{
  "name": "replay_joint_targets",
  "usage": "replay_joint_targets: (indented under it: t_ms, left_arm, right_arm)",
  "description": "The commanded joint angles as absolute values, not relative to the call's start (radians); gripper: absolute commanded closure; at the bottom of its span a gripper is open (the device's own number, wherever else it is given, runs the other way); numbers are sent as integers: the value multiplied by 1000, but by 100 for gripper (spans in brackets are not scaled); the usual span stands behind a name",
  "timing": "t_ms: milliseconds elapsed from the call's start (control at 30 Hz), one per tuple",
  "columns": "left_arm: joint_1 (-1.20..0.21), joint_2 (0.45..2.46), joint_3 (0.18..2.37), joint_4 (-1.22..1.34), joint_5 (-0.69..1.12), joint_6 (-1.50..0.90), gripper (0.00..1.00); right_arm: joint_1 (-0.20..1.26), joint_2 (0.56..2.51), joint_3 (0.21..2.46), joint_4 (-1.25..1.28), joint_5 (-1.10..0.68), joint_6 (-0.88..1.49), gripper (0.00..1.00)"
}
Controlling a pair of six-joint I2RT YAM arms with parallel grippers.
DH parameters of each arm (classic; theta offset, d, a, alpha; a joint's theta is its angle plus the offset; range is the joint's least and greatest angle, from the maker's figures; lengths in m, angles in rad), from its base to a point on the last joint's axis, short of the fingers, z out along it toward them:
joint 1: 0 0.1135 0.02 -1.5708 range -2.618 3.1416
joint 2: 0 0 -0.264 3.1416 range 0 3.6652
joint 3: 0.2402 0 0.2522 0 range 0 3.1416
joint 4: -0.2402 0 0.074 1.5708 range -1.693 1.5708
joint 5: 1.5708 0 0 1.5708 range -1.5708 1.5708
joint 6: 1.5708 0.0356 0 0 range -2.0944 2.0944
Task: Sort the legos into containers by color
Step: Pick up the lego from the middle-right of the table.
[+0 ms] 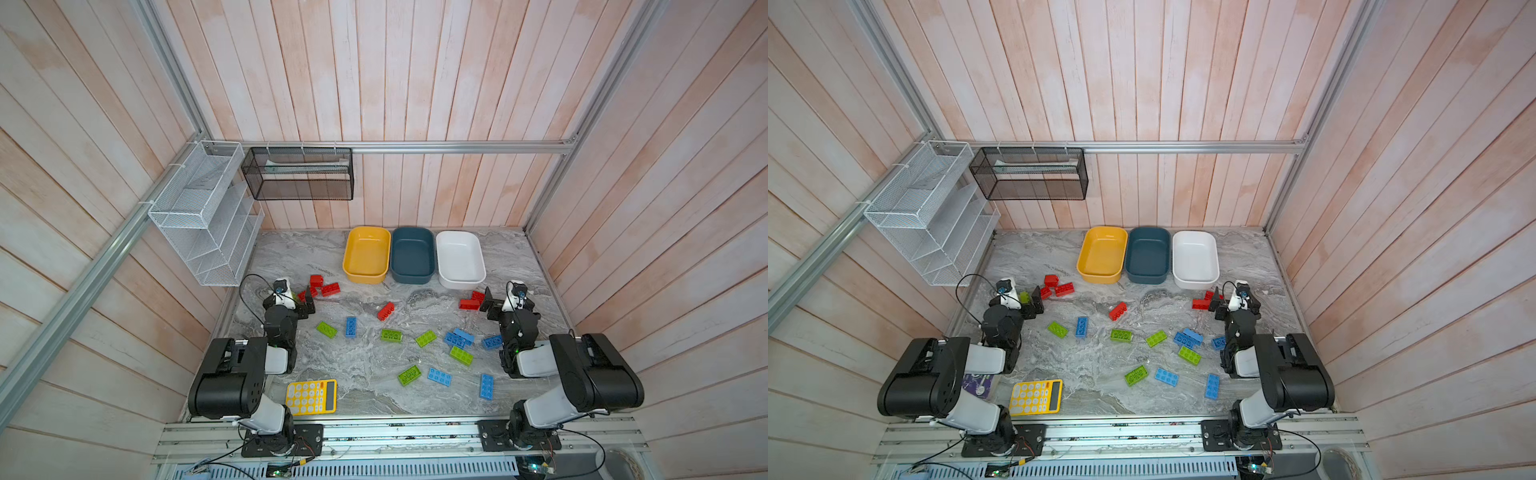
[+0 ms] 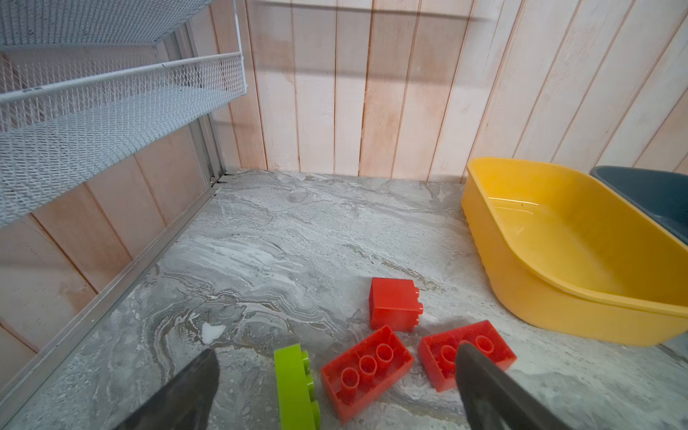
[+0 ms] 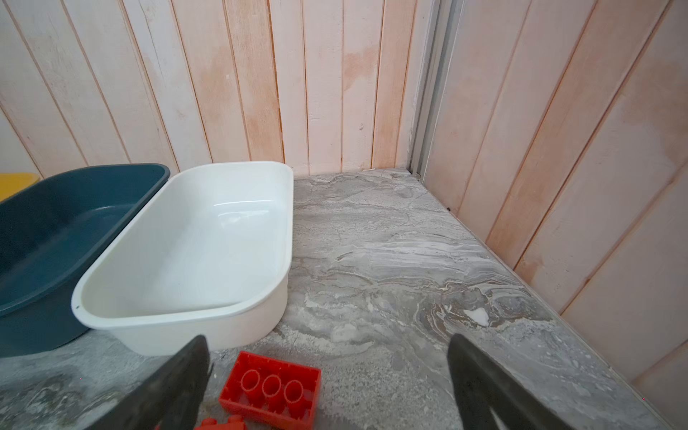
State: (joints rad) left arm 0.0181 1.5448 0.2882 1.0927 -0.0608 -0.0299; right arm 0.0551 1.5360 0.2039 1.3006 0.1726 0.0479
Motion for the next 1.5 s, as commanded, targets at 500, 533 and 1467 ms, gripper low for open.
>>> replay_joint_targets:
  t_ms: [500,533,1467]
  left_arm:
    - [14,1540,287,1105,-65,-34,0]
    - [14,1539,288,1103,-65,-34,0]
    - [-9,1255,499,554,-205,-117,0]
  right_arm:
    - [48,1535,219,1289,160,38,0]
    - [48,1535,219,1288,159,38,0]
    - [141,1347,498,616,293,104,0]
